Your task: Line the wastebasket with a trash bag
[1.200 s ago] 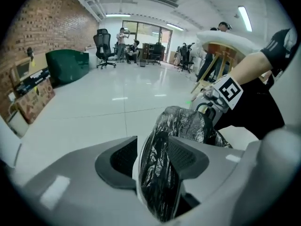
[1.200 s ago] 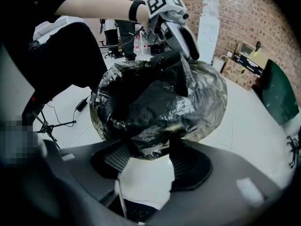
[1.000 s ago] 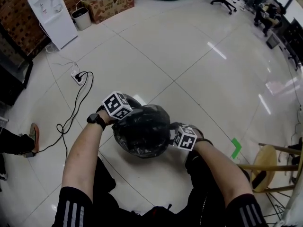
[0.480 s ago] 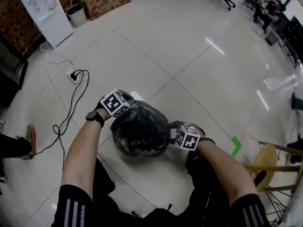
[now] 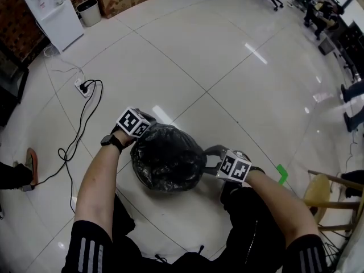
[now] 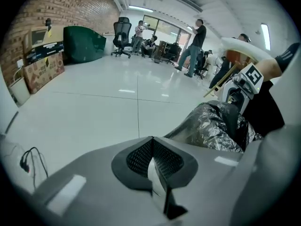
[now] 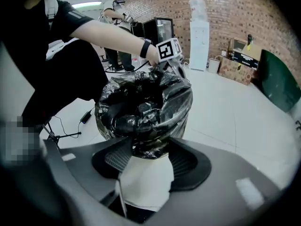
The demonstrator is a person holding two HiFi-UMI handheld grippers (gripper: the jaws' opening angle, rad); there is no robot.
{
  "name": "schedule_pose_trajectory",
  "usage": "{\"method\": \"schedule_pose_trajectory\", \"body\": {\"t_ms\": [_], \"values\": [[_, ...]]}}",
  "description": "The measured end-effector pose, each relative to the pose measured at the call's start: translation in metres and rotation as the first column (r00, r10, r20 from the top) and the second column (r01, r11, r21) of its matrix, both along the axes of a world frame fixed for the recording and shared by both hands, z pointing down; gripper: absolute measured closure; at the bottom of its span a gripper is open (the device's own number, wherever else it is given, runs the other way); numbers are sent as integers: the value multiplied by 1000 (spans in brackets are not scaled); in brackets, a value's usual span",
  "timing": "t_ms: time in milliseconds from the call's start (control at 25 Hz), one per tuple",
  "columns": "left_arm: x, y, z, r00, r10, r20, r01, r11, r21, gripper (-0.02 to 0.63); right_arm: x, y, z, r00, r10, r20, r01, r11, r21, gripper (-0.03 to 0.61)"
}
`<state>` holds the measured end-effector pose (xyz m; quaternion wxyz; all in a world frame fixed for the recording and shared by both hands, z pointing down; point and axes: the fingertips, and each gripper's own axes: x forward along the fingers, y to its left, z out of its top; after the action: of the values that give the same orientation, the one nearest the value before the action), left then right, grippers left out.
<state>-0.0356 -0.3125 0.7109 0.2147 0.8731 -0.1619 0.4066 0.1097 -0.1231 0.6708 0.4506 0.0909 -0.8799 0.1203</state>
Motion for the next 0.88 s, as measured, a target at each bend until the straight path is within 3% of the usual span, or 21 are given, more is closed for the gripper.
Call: {"method": "schedule_pose_trajectory", "body": {"t_ms": [160, 480, 720, 880], "values": [[-5, -1, 6, 1000, 5, 15, -4, 1000, -17, 609, 5, -4, -10, 996, 60, 60, -57, 997, -44, 327], [-21, 18, 33, 996, 45, 78, -33, 988, -149, 610, 3, 10, -3, 991, 69, 113, -53, 989, -138, 327], [-29, 24, 35, 995, 38, 92, -26, 992, -125, 610, 6, -10, -69, 986, 26, 167, -24, 1000, -12, 328], [-29, 26, 30, 996, 29, 83, -19, 992, -122, 611, 10, -36, -127, 982, 79, 173, -102, 986, 130, 335]]}}
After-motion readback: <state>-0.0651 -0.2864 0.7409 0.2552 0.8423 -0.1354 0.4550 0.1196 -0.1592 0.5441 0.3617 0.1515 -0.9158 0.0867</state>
